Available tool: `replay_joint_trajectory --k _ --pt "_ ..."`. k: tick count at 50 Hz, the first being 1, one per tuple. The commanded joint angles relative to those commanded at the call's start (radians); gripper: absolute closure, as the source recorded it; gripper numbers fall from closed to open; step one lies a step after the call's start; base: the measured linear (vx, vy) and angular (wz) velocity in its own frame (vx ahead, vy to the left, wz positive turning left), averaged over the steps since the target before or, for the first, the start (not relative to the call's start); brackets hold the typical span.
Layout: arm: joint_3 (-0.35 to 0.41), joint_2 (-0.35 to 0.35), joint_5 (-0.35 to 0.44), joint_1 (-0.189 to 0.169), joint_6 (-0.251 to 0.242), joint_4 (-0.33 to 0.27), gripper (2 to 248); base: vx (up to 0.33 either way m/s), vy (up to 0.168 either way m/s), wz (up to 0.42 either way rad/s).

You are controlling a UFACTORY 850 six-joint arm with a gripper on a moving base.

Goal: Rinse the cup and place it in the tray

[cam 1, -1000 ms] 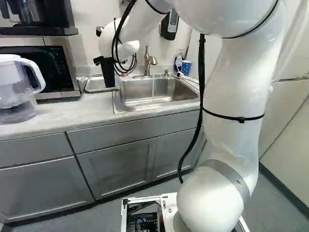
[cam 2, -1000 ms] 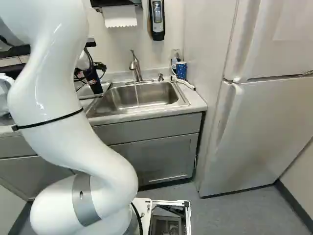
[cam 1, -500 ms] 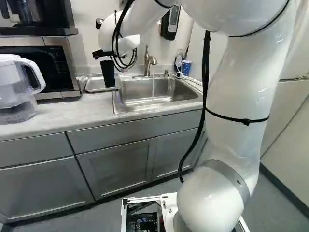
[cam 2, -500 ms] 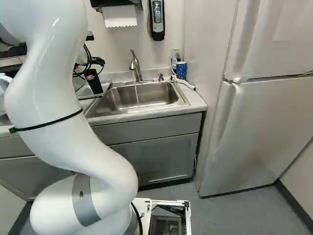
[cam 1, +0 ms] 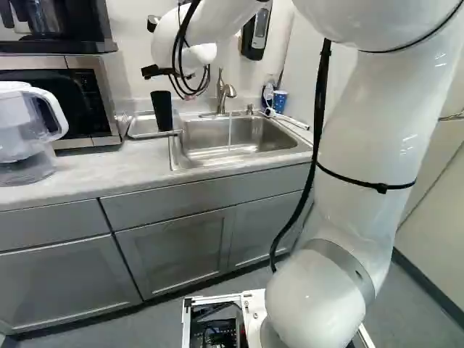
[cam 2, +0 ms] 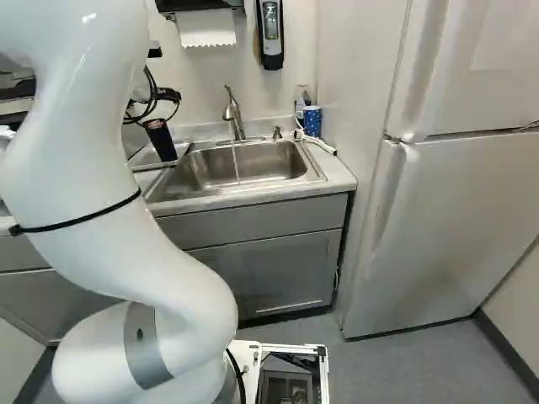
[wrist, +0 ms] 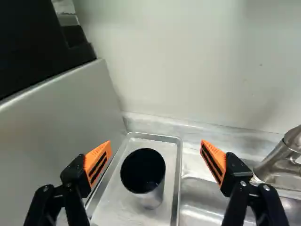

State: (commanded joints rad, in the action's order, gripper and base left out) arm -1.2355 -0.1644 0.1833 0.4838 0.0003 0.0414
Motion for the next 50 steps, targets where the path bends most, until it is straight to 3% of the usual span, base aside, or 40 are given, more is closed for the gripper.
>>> replay_joint_trajectory --k 50 --pt "0.105 0.171 0.000 -0.117 0.000 0.000 3 0.000 0.000 0.000"
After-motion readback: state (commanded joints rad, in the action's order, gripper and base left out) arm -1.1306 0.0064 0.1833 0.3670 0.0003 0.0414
